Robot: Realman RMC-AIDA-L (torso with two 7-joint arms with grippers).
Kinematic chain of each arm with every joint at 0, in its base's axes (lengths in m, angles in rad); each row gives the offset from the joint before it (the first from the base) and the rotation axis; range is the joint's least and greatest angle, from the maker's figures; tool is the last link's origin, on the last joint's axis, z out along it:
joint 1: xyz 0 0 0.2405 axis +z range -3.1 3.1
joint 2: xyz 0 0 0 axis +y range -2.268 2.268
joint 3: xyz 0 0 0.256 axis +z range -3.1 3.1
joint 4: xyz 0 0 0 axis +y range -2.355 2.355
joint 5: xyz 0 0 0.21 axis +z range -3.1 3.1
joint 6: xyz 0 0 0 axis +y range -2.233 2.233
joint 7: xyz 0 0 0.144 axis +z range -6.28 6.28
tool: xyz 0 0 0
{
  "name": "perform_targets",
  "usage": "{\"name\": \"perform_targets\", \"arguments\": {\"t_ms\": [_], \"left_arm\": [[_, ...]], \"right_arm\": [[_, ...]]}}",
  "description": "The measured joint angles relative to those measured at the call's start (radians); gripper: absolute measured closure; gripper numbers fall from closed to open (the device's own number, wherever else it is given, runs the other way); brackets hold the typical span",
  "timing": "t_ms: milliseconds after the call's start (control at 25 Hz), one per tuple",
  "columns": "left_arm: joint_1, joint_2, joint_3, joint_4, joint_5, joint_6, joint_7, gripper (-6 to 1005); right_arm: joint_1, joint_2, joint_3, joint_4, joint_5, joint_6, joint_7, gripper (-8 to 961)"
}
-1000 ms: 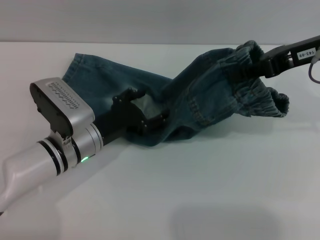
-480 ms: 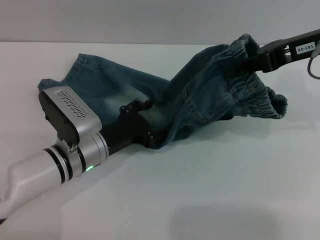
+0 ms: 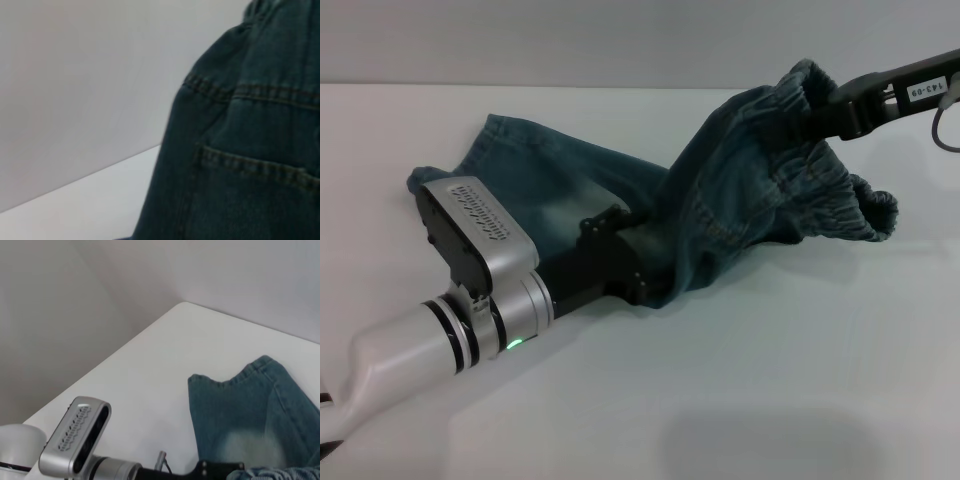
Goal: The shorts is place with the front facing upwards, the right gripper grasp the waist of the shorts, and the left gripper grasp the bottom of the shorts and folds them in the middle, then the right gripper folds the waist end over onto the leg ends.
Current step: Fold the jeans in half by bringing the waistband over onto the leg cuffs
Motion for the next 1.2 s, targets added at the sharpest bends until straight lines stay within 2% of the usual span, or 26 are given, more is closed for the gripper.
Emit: {"name": "perform_targets", "arguments": {"t_ms": [80, 120, 480, 760, 1200], "left_arm": [[0.0, 0.0, -0.025, -0.002, 0.033, 0.002, 0.0, 157], [-0.001, 0.0, -0.12, -0.013, 0.14, 0.001, 0.0, 157], [0.011, 0.0, -0.378, -0.062, 0.463, -0.025, 0.001, 157], [0.017, 0.0, -0.45, -0.09, 0.56, -0.045, 0.002, 157], [0.062, 0.008, -0.583, -0.048, 0.591, -0.064, 0.021, 157]], "right_arm": [[0.006, -0.003, 0.0, 0.001, 0.0, -0.003, 0.0, 901], [0.006, -0.003, 0.0, 0.001, 0.0, -0.003, 0.0, 901], [0.018, -0.007, 0.0, 0.001, 0.0, -0.009, 0.0, 901], [0.022, -0.008, 0.0, 0.003, -0.002, -0.01, 0.0, 902], [0.028, -0.017, 0.0, 0.052, -0.002, -0.009, -0.006, 902]]}}
